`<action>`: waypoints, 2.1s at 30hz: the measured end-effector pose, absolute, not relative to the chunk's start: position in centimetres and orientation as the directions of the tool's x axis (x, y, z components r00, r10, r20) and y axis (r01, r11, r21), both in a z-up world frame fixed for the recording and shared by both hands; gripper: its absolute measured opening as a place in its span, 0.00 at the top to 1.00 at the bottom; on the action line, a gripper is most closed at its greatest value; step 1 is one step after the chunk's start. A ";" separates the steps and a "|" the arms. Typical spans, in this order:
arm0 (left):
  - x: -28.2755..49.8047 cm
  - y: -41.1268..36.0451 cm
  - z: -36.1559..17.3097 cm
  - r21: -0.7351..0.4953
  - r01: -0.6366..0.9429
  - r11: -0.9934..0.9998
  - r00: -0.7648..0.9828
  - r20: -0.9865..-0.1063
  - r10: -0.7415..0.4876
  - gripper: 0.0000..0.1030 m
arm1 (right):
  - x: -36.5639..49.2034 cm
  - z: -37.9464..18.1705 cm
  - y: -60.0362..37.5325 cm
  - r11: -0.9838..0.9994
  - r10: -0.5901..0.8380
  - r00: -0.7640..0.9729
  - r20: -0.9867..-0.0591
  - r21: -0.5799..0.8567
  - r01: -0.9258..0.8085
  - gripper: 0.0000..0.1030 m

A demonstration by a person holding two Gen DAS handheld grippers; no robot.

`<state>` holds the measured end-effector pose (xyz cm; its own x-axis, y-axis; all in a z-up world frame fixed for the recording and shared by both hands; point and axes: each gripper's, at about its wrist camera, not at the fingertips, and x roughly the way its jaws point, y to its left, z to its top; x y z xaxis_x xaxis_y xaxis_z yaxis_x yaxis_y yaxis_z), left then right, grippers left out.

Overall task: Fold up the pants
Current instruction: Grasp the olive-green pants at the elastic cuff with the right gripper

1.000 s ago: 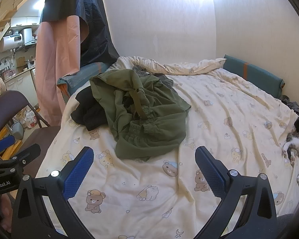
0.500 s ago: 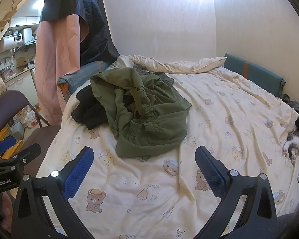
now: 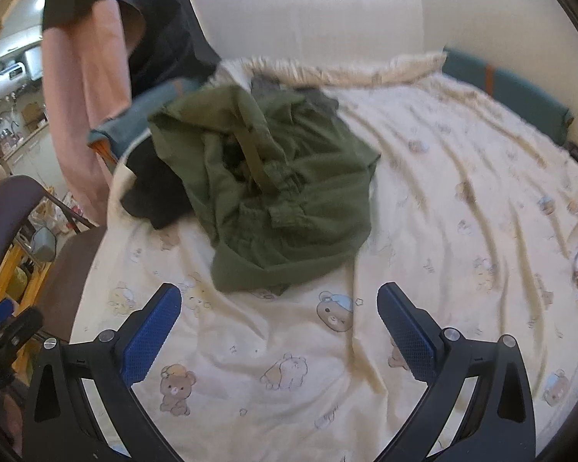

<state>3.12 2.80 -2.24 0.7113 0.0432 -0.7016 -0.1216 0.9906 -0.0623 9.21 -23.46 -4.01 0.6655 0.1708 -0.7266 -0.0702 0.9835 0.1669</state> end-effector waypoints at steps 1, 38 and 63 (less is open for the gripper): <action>3.4 2.9 -2.4 -0.058 -0.128 0.990 0.702 -0.711 0.049 0.00 | 10.4 -4.6 -23.2 0.983 0.178 0.644 -0.745 0.170 -0.074 0.00; 6.1 5.0 -5.1 -0.082 -0.189 0.978 0.565 -0.824 0.040 0.00 | 11.6 -9.8 -19.3 0.941 0.275 0.496 -0.823 0.126 -0.314 0.98; 4.7 4.1 -5.2 -0.072 -0.150 0.986 0.565 -0.824 0.026 0.00 | -2.0 -5.8 -17.5 0.833 0.497 0.311 -0.810 0.345 -0.432 0.98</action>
